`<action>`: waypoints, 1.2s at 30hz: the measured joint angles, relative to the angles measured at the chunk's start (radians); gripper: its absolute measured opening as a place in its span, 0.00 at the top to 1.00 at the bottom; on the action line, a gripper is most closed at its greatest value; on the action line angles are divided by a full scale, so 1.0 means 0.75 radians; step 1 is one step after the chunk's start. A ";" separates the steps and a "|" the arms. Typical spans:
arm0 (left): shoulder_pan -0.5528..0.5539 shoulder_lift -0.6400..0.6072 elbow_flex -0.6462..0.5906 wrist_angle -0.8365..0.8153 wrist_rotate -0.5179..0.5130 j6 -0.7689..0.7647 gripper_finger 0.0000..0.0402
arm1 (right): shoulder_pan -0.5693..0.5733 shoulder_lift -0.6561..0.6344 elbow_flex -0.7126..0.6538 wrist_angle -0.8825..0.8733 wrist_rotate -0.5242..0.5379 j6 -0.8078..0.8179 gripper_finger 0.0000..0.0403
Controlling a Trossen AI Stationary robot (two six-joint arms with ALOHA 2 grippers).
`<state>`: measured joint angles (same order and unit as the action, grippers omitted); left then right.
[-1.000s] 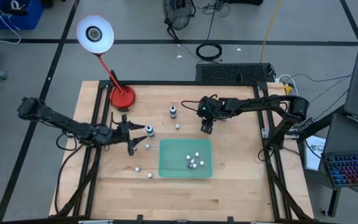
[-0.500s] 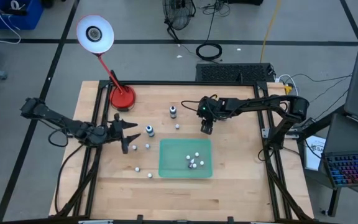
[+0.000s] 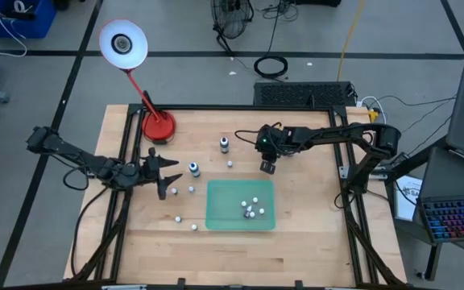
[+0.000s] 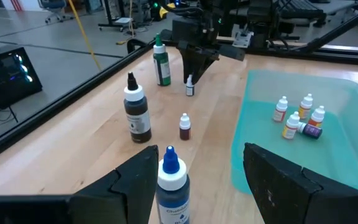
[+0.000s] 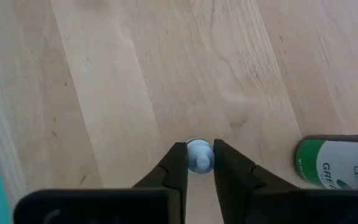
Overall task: Pick & Place food coloring
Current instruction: Put the small blue food coloring bottle into the green bin
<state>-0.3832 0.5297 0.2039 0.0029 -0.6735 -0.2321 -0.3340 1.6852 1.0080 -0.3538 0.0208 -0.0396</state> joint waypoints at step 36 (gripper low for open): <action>0.000 0.001 0.000 0.001 0.003 -0.001 0.41 | 0.706 -0.294 0.000 -0.056 0.221 0.283 0.90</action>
<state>-0.3832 0.5301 0.2039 0.0036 -0.6716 -0.2325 0.1957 1.4643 1.0080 -0.3958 0.1864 0.1730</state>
